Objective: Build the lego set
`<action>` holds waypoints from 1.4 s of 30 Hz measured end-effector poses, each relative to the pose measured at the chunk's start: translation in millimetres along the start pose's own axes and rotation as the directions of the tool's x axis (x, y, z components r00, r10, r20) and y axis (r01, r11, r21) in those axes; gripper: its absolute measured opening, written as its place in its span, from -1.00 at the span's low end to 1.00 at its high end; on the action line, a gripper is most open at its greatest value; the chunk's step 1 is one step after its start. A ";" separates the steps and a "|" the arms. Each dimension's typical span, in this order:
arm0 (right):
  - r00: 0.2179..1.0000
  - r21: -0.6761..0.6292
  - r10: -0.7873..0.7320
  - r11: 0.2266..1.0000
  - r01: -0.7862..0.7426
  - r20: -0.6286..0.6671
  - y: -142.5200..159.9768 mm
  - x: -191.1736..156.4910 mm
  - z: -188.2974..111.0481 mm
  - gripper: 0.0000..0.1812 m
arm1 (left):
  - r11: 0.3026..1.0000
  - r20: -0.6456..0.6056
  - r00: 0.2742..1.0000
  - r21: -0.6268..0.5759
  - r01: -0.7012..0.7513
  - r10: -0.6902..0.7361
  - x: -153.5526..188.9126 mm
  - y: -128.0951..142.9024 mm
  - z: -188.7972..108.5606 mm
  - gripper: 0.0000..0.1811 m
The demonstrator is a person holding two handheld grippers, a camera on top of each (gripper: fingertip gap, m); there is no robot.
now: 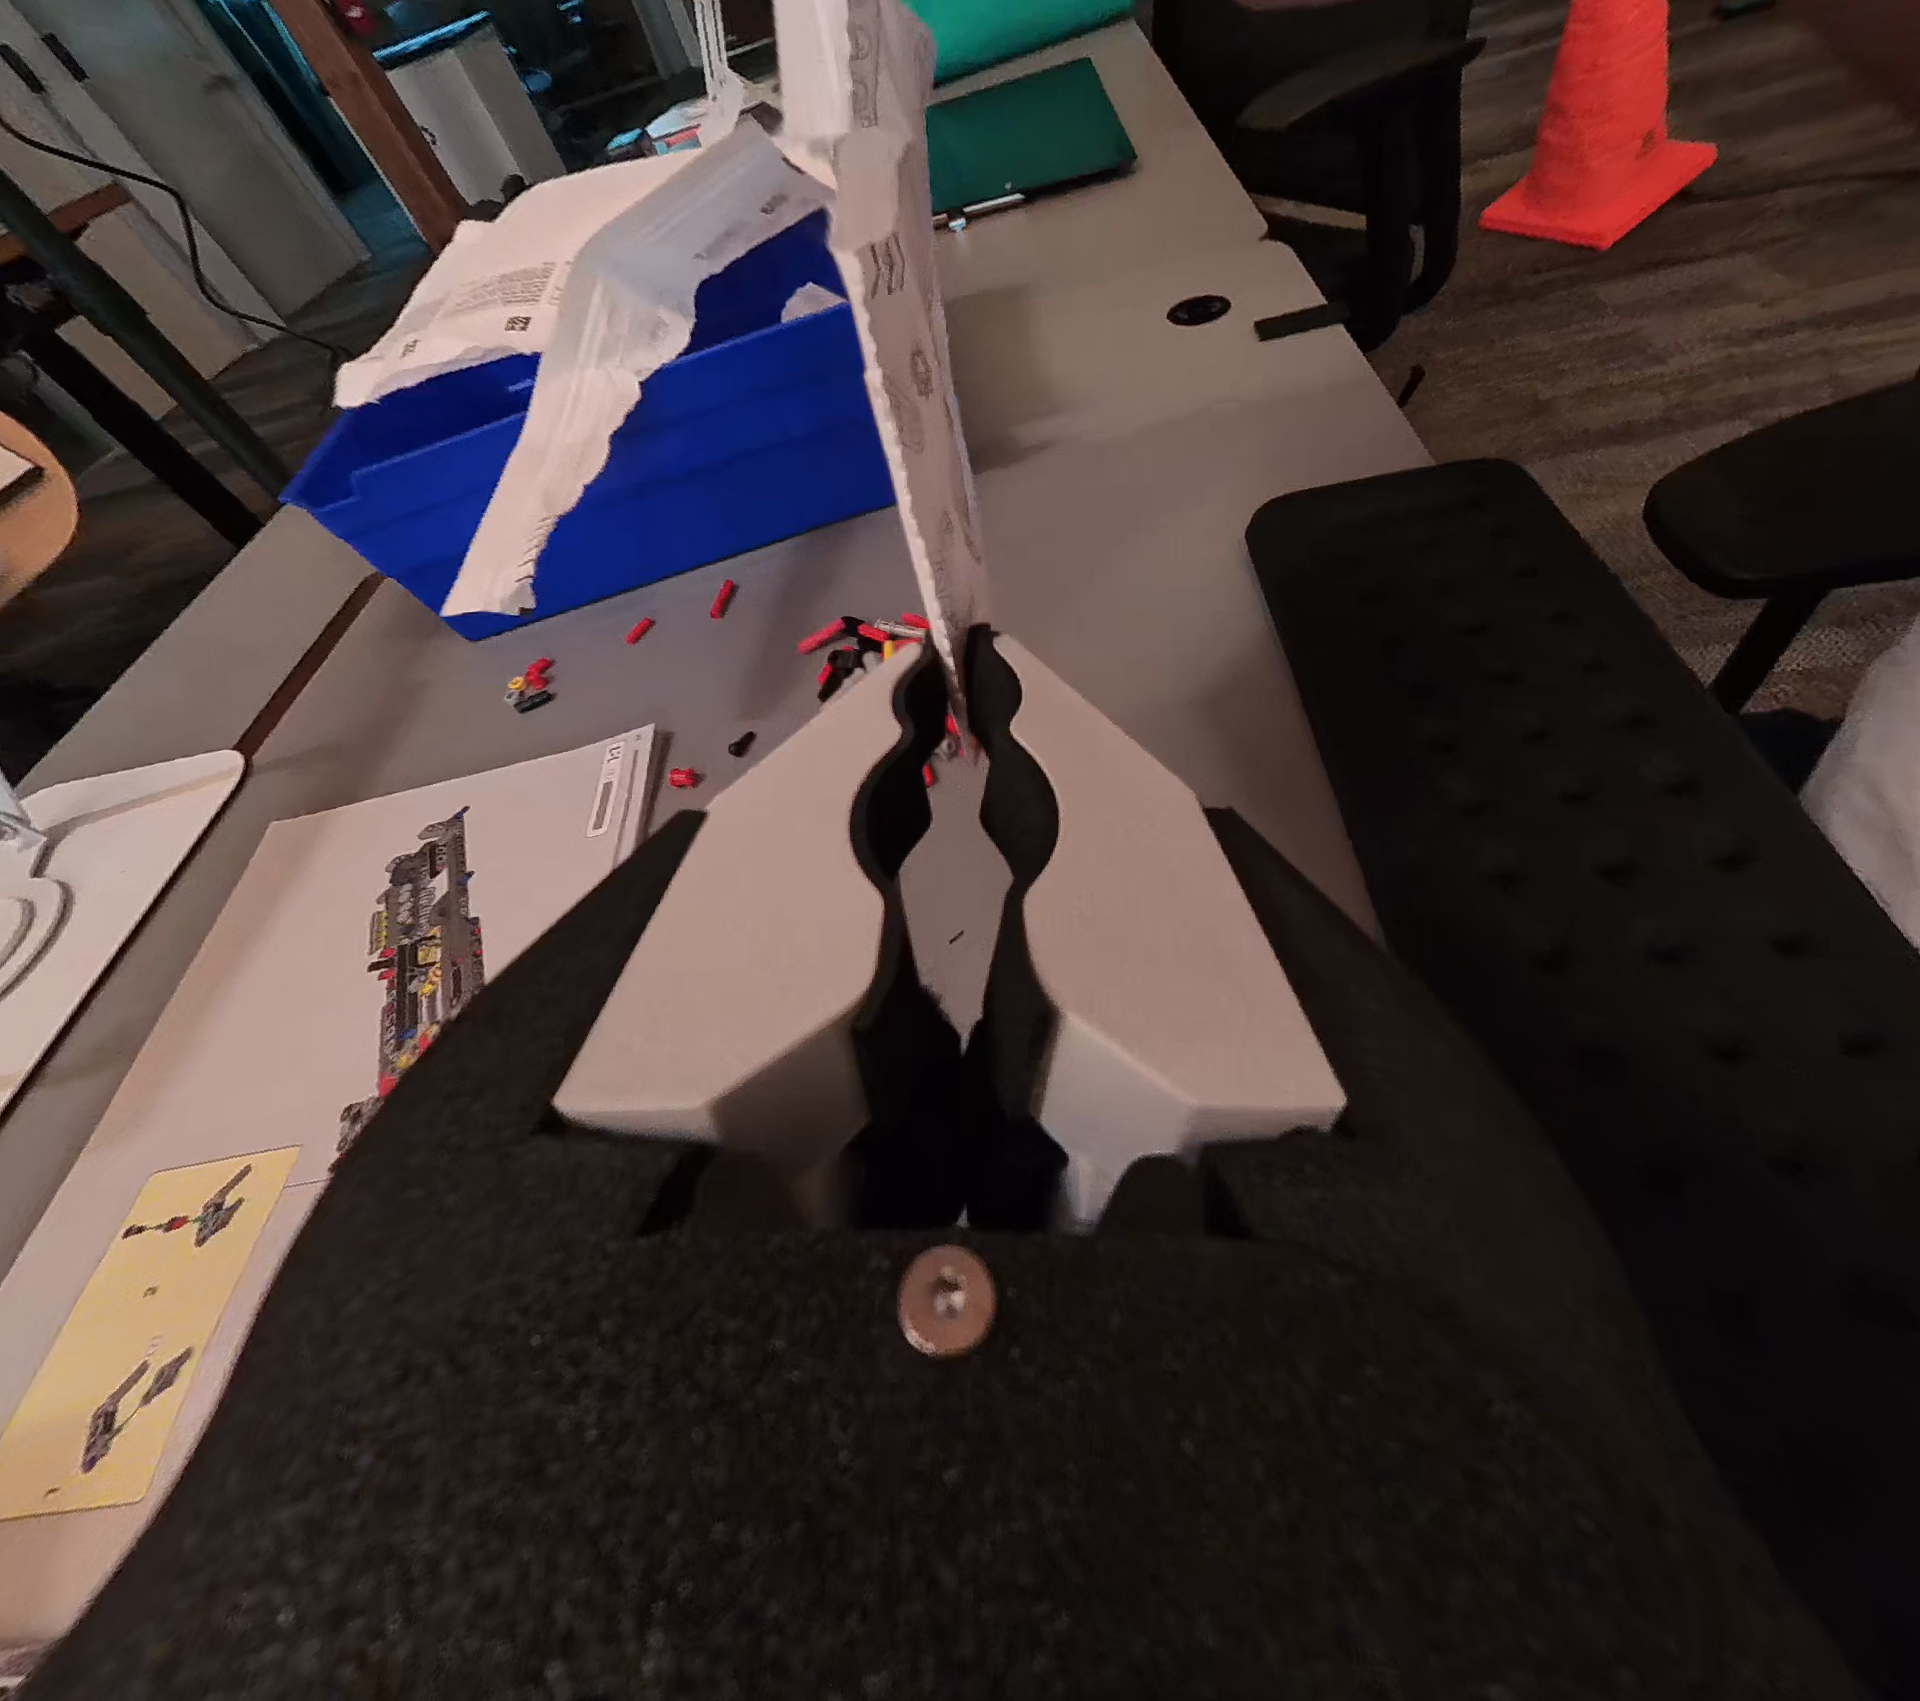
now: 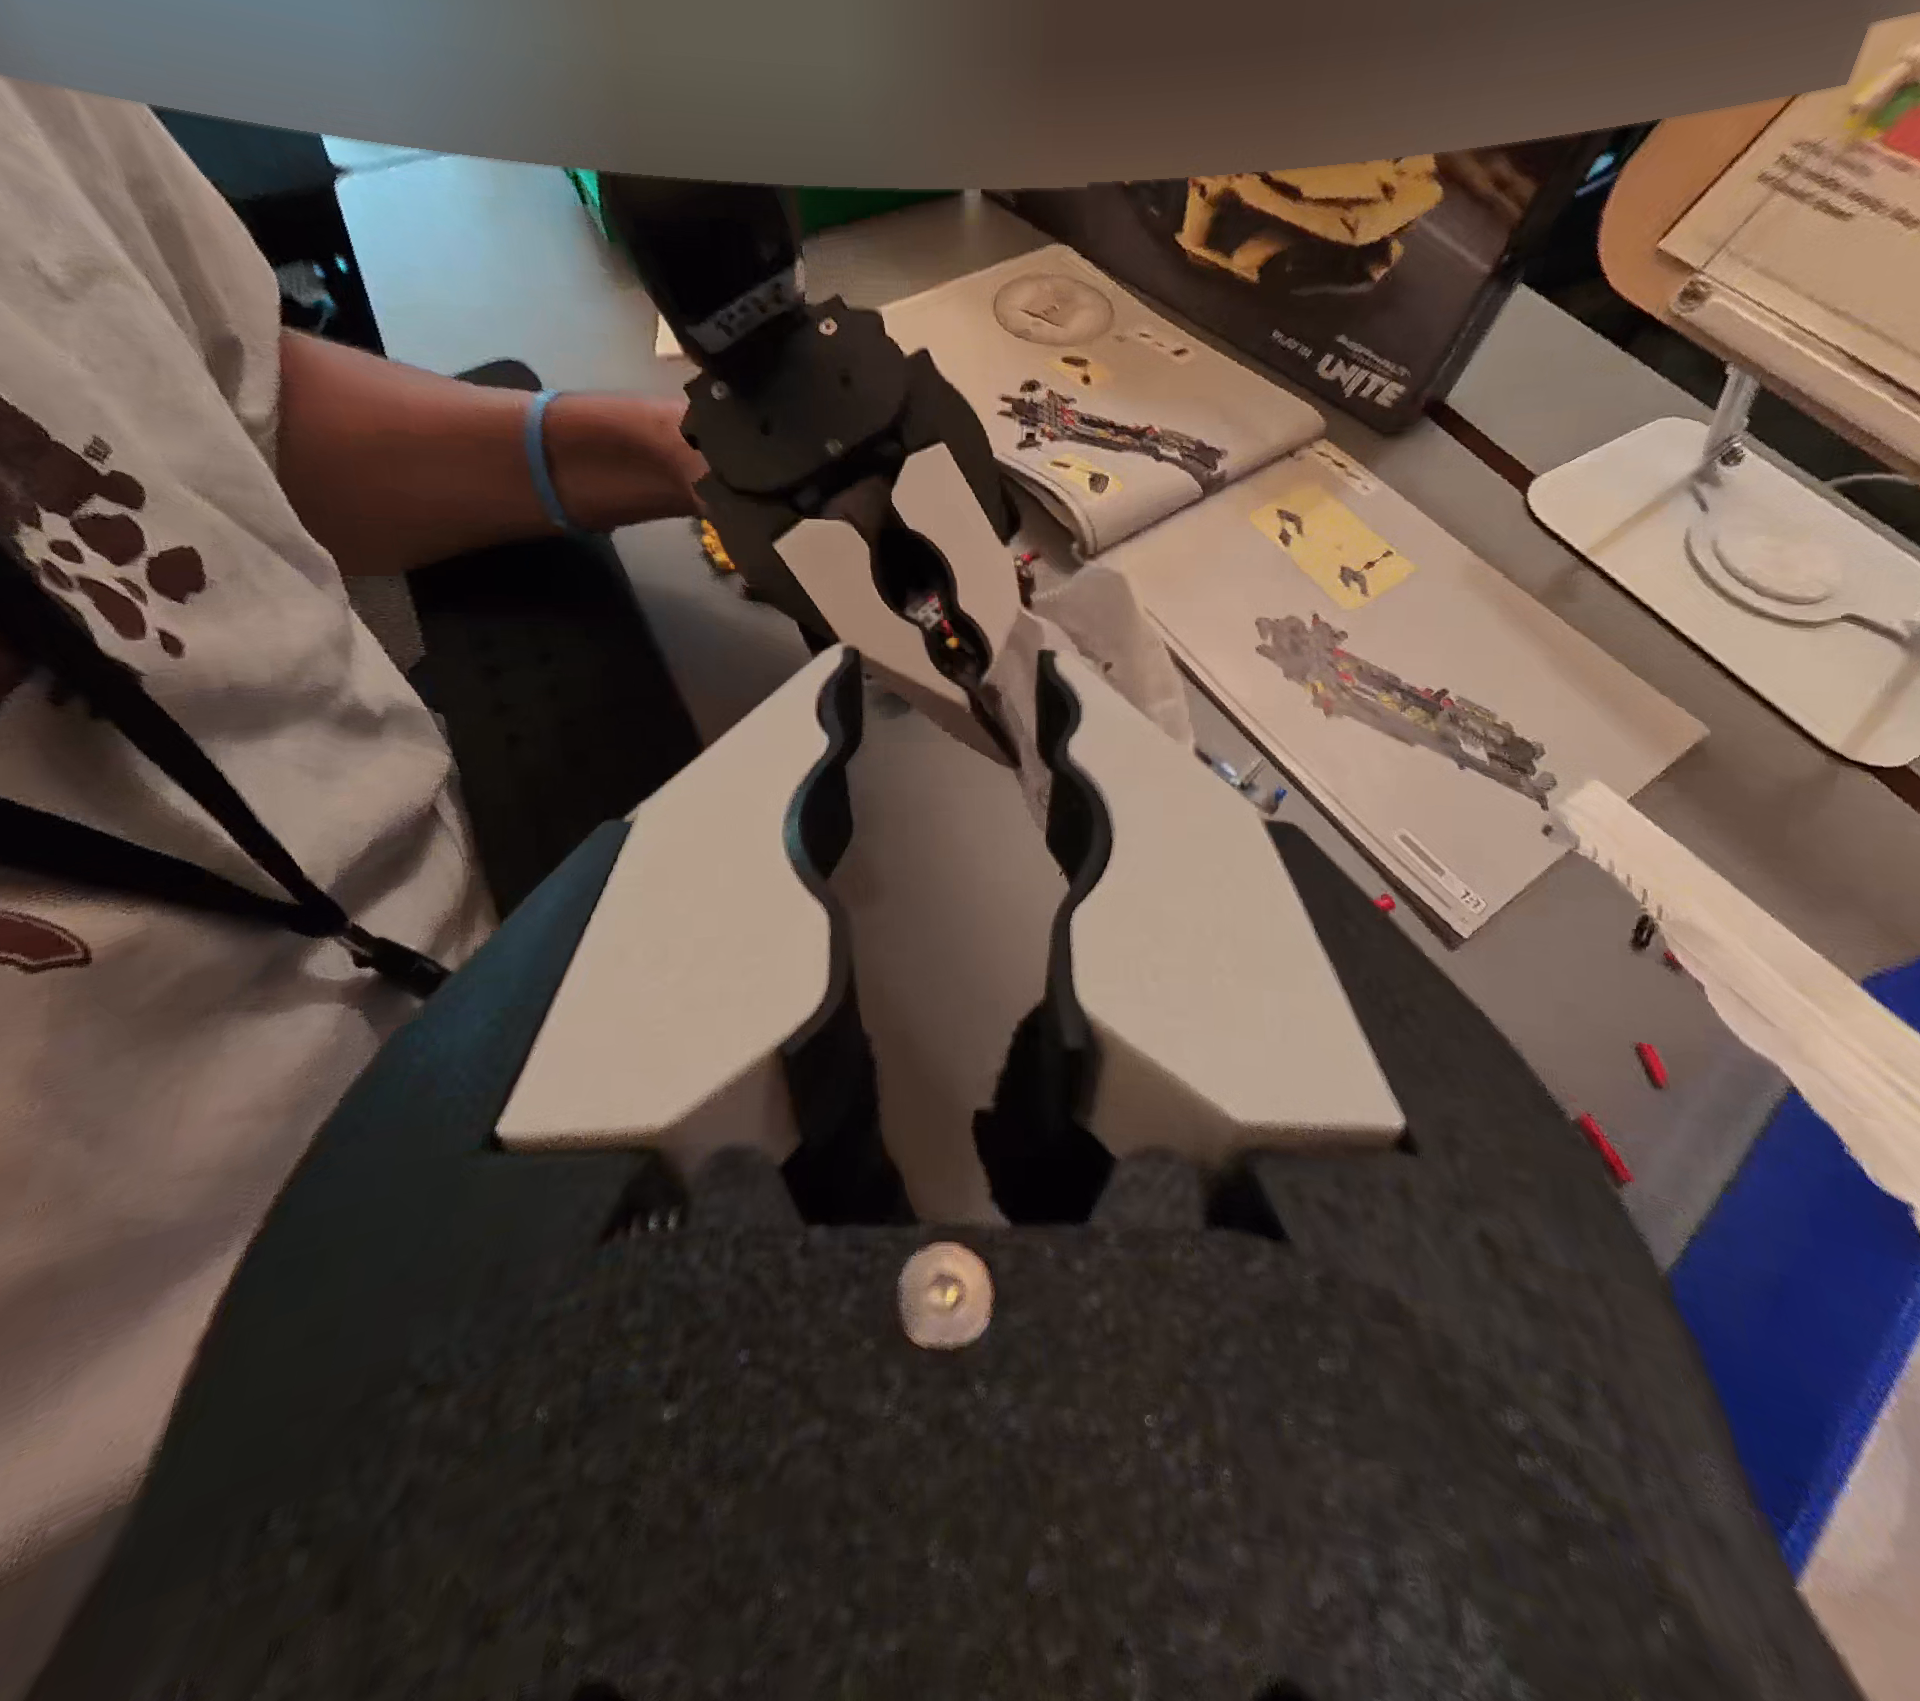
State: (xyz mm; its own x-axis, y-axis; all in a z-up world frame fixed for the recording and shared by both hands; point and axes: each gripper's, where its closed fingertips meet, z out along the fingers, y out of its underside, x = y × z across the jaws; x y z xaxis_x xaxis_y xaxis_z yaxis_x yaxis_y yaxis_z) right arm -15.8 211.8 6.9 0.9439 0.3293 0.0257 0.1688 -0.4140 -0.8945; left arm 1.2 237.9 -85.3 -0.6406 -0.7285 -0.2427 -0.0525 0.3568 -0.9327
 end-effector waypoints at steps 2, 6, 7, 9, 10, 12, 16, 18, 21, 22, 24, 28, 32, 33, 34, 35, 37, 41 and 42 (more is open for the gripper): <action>0.997 -0.105 -0.052 0.993 0.047 -0.053 13.7 5.5 9.7 -0.64 | 1.000 -0.011 1.000 -0.015 -0.015 0.015 4.5 0.8 1.8 -0.98; 0.979 -0.245 -0.142 0.964 0.103 -0.146 31.3 19.2 11.6 -0.65 | 0.997 -0.003 0.998 -0.049 -0.058 0.058 7.2 5.2 3.4 -0.98; 0.975 -0.262 -0.152 0.959 0.106 -0.162 32.2 21.5 10.4 -0.65 | 0.996 0.000 0.998 -0.055 -0.065 0.065 7.1 6.1 3.7 -0.99; 0.963 -0.293 -0.190 0.947 0.128 -0.192 33.0 25.3 7.4 -0.65 | 0.993 0.007 0.996 -0.078 -0.091 0.091 6.9 9.2 4.1 -0.99; 0.958 -0.309 -0.204 0.941 0.136 -0.199 33.9 25.9 6.7 -0.65 | 0.991 0.011 0.994 -0.088 -0.104 0.105 6.7 10.4 4.2 -0.99; 0.958 -0.331 -0.211 0.933 0.140 -0.192 36.6 24.1 8.2 -0.65 | 0.989 0.008 0.994 -0.096 -0.110 0.111 7.5 10.8 4.7 -0.99; 0.968 -0.370 -0.202 0.919 0.135 -0.150 45.4 16.5 17.2 -0.65 | 0.989 0.020 0.992 -0.089 -0.120 0.122 7.0 9.1 4.7 -0.99; 0.973 -0.366 -0.195 0.920 0.139 -0.121 45.9 9.3 23.7 -0.65 | 0.990 0.032 0.992 -0.077 -0.119 0.122 5.4 9.7 4.8 -0.99; 0.978 -0.339 -0.185 0.930 0.143 -0.095 41.3 1.3 31.8 -0.65 | 0.997 0.030 0.997 -0.031 -0.077 0.078 5.2 7.6 5.5 -0.99; 0.981 -0.322 -0.175 0.936 0.139 -0.087 38.0 -0.9 34.5 -0.64 | 0.998 0.024 0.998 -0.011 -0.058 0.058 5.5 5.8 5.4 -0.99; 0.988 -0.302 -0.147 0.945 0.125 -0.052 32.2 -8.3 39.3 -0.65 | 0.999 0.024 0.999 0.025 -0.032 0.031 4.3 3.7 5.9 -1.00; 0.984 -0.328 -0.171 0.933 0.147 -0.044 32.7 -12.2 41.3 -0.63 | 0.998 0.006 1.000 0.062 0.024 -0.024 2.8 3.0 7.0 -0.99; 0.984 -0.325 -0.174 0.934 0.150 -0.044 32.8 -14.7 38.7 -0.63 | 0.995 -0.007 0.998 0.084 0.055 -0.055 3.3 0.7 7.4 -0.99; 0.983 -0.327 -0.179 0.932 0.154 -0.049 33.2 -14.3 38.5 -0.63 | 0.995 -0.009 0.999 0.082 0.052 -0.051 4.3 0.7 8.1 -0.99; 0.982 -0.328 -0.181 0.932 0.154 -0.053 33.6 -14.2 38.4 -0.63 | 0.996 -0.011 0.999 0.078 0.049 -0.049 5.3 0.9 9.1 -0.99; 0.981 -0.329 -0.184 0.931 0.155 -0.057 34.4 -14.0 38.1 -0.63 | 0.996 -0.010 0.999 0.075 0.046 -0.045 6.0 1.2 9.8 -0.99; 0.974 -0.347 -0.200 0.925 0.154 -0.101 37.9 -6.3 34.7 -0.73 | 0.998 0.008 1.000 0.060 0.024 -0.024 5.2 2.3 10.5 -0.99; 0.919 -0.340 -0.296 0.919 0.200 -0.259 48.3 23.1 22.8 -1.00 | 0.999 0.050 0.998 0.002 -0.049 0.049 0.1 1.6 8.2 -0.99; 0.923 -0.302 -0.273 0.935 0.187 -0.272 48.5 25.6 21.8 -1.00 | 0.999 0.050 0.998 -0.012 -0.040 0.041 -1.6 0.8 7.8 -0.99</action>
State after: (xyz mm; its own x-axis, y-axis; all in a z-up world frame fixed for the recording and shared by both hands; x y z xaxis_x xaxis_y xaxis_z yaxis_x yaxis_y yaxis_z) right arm 10.3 218.6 -45.6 0.9021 0.1858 0.3896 0.4205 -0.5816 -0.6964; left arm 8.2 234.7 -87.7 -0.6033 -0.7415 -0.2936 -0.0356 0.3929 -0.9189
